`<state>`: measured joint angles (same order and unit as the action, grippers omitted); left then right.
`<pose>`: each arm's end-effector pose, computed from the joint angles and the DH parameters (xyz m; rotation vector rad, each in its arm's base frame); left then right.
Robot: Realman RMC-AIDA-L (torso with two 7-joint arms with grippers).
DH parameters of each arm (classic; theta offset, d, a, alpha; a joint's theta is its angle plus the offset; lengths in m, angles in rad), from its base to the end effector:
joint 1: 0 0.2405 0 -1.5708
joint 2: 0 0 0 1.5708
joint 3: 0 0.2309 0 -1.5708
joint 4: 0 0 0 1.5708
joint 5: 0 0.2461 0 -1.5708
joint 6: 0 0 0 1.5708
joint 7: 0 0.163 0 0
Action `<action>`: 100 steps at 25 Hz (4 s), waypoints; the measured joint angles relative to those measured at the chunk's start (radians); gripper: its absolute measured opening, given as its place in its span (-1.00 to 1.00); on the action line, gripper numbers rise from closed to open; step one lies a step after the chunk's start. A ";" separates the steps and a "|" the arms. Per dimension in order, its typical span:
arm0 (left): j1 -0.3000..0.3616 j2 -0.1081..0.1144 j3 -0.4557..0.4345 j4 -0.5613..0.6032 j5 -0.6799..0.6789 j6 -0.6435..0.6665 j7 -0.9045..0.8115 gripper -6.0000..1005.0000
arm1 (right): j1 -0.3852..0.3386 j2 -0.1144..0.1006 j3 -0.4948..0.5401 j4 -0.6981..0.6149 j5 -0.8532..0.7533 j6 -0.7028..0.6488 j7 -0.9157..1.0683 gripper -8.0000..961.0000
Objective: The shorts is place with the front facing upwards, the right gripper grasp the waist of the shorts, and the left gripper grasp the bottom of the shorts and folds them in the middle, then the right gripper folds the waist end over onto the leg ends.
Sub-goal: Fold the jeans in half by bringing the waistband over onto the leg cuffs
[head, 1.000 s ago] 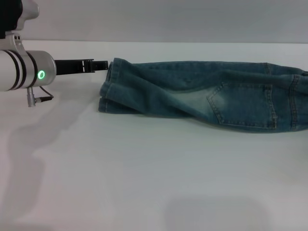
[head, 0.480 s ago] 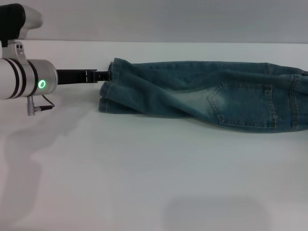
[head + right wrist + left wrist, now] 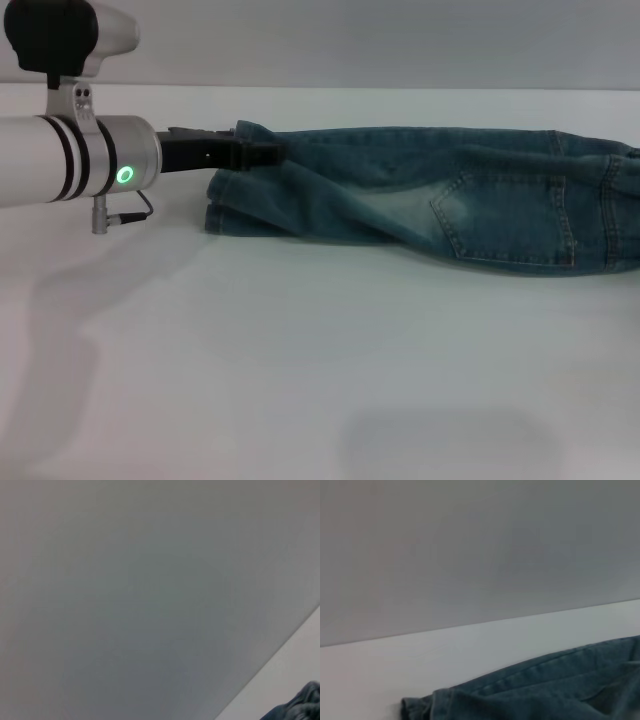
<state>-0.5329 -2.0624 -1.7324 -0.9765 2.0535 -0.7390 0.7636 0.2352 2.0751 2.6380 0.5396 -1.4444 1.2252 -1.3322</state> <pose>-0.1963 0.4493 -0.0309 -2.2513 -1.0576 -0.3356 0.3939 0.3165 0.0760 -1.4530 1.4830 1.2257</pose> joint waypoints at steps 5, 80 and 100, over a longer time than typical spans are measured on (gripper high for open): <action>-0.003 0.000 0.003 0.002 -0.007 0.003 0.004 0.64 | -0.012 0.001 0.003 -0.021 -0.001 0.003 -0.009 0.38; -0.032 0.007 -0.071 0.019 -0.019 -0.032 0.052 0.62 | 0.090 -0.023 0.040 -0.235 0.021 -0.255 0.146 0.03; -0.020 -0.002 -0.019 0.090 -0.131 0.083 0.133 0.62 | 0.207 -0.008 0.046 -0.212 0.118 0.053 0.141 -0.81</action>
<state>-0.5530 -2.0645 -1.7514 -0.8866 1.9227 -0.6560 0.8965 0.4420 2.0668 2.6835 0.3274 -1.3260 1.2778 -1.1909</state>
